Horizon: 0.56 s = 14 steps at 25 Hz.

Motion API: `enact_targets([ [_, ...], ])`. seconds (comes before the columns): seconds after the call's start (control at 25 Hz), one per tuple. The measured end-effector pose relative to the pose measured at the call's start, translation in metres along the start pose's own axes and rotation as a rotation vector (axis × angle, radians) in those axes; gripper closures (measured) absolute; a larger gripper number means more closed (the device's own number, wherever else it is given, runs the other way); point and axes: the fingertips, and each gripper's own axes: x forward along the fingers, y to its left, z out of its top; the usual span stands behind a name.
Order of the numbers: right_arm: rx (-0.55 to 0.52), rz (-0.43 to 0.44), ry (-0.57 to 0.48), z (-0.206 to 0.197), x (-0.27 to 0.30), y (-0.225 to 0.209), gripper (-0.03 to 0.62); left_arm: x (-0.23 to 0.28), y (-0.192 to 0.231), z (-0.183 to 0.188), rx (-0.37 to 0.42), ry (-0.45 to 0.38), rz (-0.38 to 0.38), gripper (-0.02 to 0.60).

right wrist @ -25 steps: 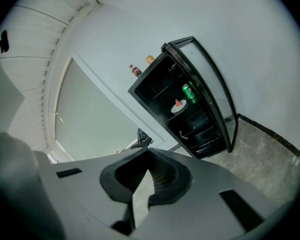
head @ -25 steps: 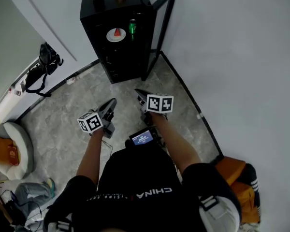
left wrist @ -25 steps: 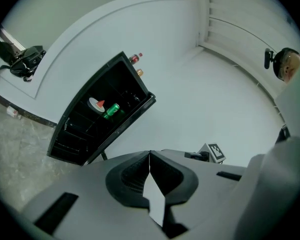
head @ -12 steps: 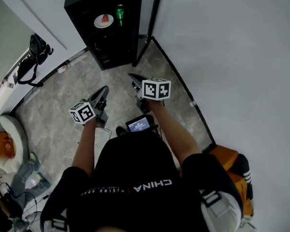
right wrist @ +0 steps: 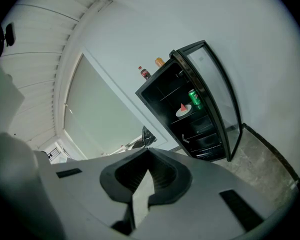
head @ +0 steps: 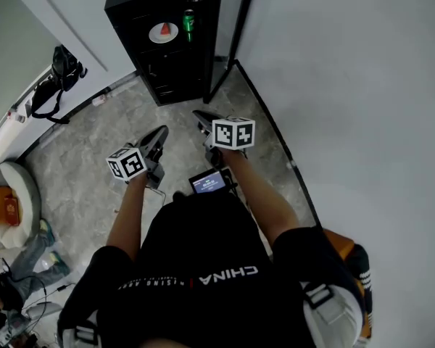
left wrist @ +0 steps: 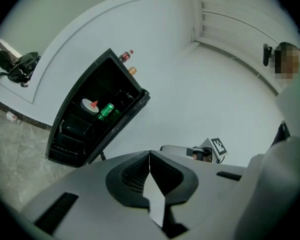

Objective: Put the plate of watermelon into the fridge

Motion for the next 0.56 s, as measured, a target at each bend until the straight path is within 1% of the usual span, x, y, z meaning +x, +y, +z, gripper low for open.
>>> enact_targets([
  [0.24, -0.027, -0.004, 0.017, 0.002, 0.002, -0.003, 0.579, 0.002, 0.008, 0.0, -0.01, -0.012, 0.032, 0.569],
  [0.56, -0.028, -0.01, 0.016, 0.007, -0.002, -0.014, 0.579, 0.01, 0.014, -0.004, -0.029, -0.009, 0.048, 0.568],
])
